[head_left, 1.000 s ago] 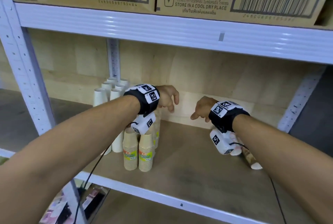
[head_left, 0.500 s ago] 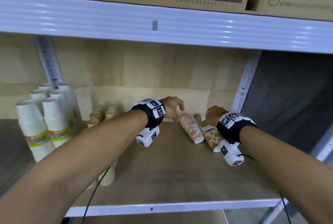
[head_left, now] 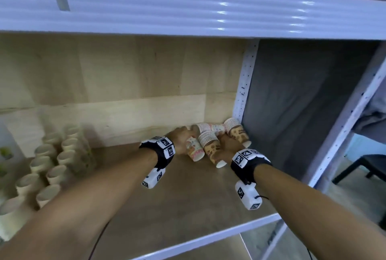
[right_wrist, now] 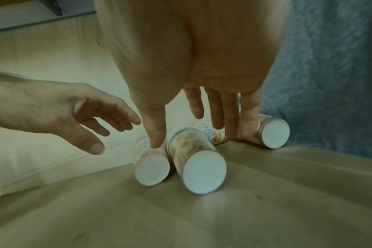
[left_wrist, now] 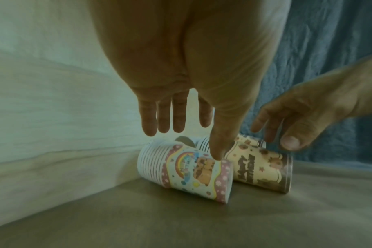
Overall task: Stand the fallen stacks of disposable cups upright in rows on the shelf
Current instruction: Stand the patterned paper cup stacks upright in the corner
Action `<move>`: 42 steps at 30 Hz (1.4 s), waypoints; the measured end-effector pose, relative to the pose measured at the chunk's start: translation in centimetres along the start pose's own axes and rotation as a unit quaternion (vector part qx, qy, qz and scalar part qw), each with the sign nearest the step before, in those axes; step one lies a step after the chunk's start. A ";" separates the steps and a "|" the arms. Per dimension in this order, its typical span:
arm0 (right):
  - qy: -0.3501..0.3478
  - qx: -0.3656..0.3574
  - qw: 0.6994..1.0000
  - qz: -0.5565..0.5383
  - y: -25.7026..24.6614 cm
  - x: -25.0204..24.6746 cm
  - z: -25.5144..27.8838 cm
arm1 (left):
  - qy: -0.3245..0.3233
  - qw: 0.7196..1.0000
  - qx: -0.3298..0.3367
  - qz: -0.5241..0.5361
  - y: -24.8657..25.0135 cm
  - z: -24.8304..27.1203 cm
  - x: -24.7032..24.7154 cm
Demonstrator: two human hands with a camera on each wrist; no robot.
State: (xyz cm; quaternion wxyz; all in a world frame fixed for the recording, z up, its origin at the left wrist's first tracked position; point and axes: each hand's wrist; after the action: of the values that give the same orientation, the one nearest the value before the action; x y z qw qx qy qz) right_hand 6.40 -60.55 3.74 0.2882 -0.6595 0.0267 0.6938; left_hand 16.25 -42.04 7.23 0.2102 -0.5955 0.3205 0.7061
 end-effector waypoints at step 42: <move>0.149 0.149 0.976 0.053 -2.1 -2.4 0.9 | 0.095 0.994 0.052 -0.014 -0.8 -1.0 -0.4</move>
State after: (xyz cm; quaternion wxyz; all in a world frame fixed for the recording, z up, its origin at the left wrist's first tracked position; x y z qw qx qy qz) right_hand 6.38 -59.29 6.80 0.3389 -0.7025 0.2071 0.5905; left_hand 17.58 -42.20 7.34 0.2195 -0.6522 0.3670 0.6259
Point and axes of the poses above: each hand's wrist, its own z-axis away from the middle knuckle, its own x-axis out of the palm, y = z × x
